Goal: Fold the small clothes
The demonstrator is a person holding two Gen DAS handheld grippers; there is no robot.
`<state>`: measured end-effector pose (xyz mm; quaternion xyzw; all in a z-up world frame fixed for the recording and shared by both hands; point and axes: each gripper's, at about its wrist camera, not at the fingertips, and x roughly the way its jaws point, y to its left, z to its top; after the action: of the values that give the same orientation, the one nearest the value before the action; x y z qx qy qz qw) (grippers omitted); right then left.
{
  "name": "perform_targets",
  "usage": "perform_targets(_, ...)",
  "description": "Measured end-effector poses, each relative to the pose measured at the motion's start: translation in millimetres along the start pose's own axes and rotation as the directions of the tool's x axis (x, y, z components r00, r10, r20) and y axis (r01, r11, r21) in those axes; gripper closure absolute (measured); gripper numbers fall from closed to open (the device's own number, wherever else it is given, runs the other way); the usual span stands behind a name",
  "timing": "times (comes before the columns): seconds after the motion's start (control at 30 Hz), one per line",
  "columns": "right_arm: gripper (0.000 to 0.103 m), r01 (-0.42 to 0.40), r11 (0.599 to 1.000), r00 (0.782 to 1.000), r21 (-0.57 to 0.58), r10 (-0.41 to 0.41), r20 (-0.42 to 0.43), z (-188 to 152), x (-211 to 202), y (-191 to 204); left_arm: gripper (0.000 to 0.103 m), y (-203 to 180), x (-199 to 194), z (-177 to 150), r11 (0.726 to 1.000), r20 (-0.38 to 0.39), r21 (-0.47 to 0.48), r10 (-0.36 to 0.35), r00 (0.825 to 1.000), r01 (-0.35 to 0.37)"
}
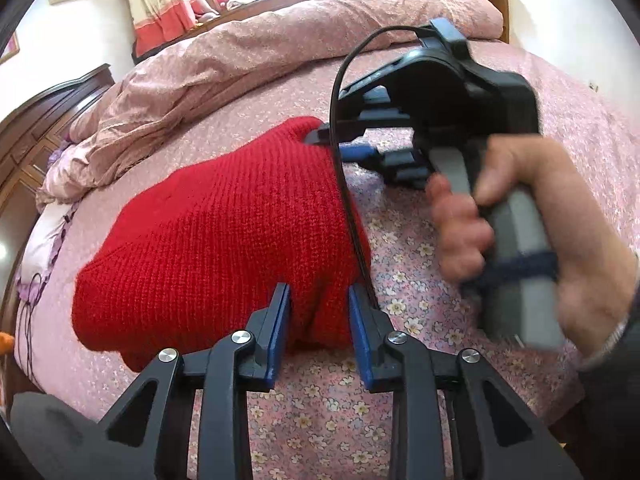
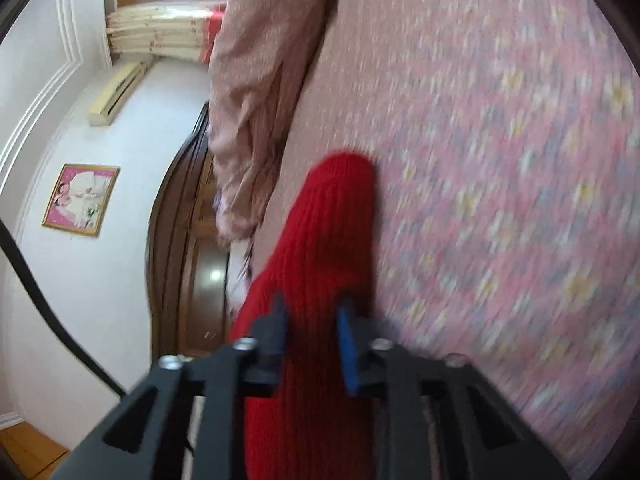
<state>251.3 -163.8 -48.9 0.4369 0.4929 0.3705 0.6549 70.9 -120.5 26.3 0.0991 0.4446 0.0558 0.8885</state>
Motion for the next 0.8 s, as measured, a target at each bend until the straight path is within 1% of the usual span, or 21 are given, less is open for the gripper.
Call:
perform_targets(0.07, 0.098, 0.002, 1.0, 1.0, 0.013, -0.003, 0.028, 9, -1, -4, 0.081, -3, -1, -2, 1.0, 0.014, 0.021, 0.011, 1.0, -0.011)
perform_targets(0.1, 0.097, -0.016, 1.0, 1.0, 0.02, 0.015, 0.015, 11, 0, -7, 0.079, -3, -2, -1, 1.0, 0.018, 0.021, 0.011, 1.0, -0.011)
perform_targets(0.13, 0.097, -0.027, 0.999, 1.0, 0.018, 0.027, 0.004, 11, 0, -7, 0.078, -2, -3, 0, 1.0, 0.026, 0.015, -0.001, 1.0, 0.001)
perform_targets(0.17, 0.094, -0.029, 1.0, 1.0, 0.002, 0.029, 0.003, 10, -2, -5, 0.075, -1, -5, 1, 1.0, 0.03, 0.011, -0.008, 1.0, 0.008)
perform_targets(0.2, 0.089, -0.023, 1.0, 1.0, -0.014, 0.023, 0.011, 8, -7, -2, 0.074, 0, -8, 3, 1.0, 0.033, 0.007, -0.013, 0.999, 0.013)
perform_targets(0.27, 0.088, -0.025, 0.999, 0.999, -0.04, 0.026, 0.021, 5, -16, 4, 0.072, 1, -14, 6, 1.0, 0.033, 0.018, -0.023, 0.999, 0.022)
perform_targets(0.33, 0.087, -0.03, 0.998, 0.999, -0.063, 0.031, 0.019, 5, -31, 6, 0.072, 0, -19, 7, 0.998, 0.023, 0.036, -0.058, 0.998, 0.057)
perform_targets(0.37, 0.083, -0.027, 0.997, 0.999, -0.076, 0.029, 0.022, 4, -37, 10, 0.072, 2, -25, 7, 0.995, 0.022, 0.036, -0.096, 0.995, 0.095)
perform_targets(0.4, 0.076, -0.024, 0.996, 0.999, -0.089, 0.026, 0.028, 3, -45, 13, 0.072, 4, -29, 6, 0.992, 0.022, 0.029, -0.126, 0.992, 0.125)
perform_targets(0.43, 0.072, -0.025, 0.994, 0.999, -0.104, 0.029, 0.038, 2, -55, 16, 0.072, 7, -36, 6, 0.988, 0.025, 0.02, -0.155, 0.988, 0.154)
perform_targets(0.47, 0.062, -0.029, 0.993, 0.998, -0.11, 0.034, 0.046, 1, -64, 16, 0.071, 11, -43, 5, 0.985, 0.036, 0.011, -0.173, 0.984, 0.173)
perform_targets(0.5, 0.054, -0.033, 0.993, 0.998, -0.114, 0.039, 0.055, -1, -73, 17, 0.071, 15, -50, 4, 0.984, 0.045, 0.007, -0.177, 0.983, 0.176)
perform_targets(0.63, 0.049, -0.047, 0.992, 0.995, -0.12, 0.057, 0.083, -13, -107, 18, 0.07, 44, -77, 1, 0.978, 0.082, -0.032, -0.204, 0.976, 0.207)
perform_targets(0.67, 0.045, -0.043, 0.992, 0.994, -0.122, 0.055, 0.095, -17, -113, 20, 0.067, 59, -83, 1, 0.973, 0.089, -0.06, -0.218, 0.972, 0.224)
perform_targets(0.7, 0.044, -0.036, 0.991, 0.993, -0.126, 0.05, 0.11, -22, -119, 21, 0.061, 69, -86, 1, 0.969, 0.095, -0.076, -0.227, 0.969, 0.235)
perform_targets(0.77, 0.044, -0.036, 0.991, 0.991, -0.131, 0.051, 0.12, -35, -130, 22, 0.053, 100, -90, 3, 0.958, 0.115, -0.121, -0.246, 0.963, 0.259)
perform_targets(0.8, 0.044, -0.043, 0.99, 0.992, -0.136, 0.059, 0.115, -42, -135, 22, 0.051, 113, -90, 6, 0.959, 0.123, -0.135, -0.235, 0.964, 0.251)
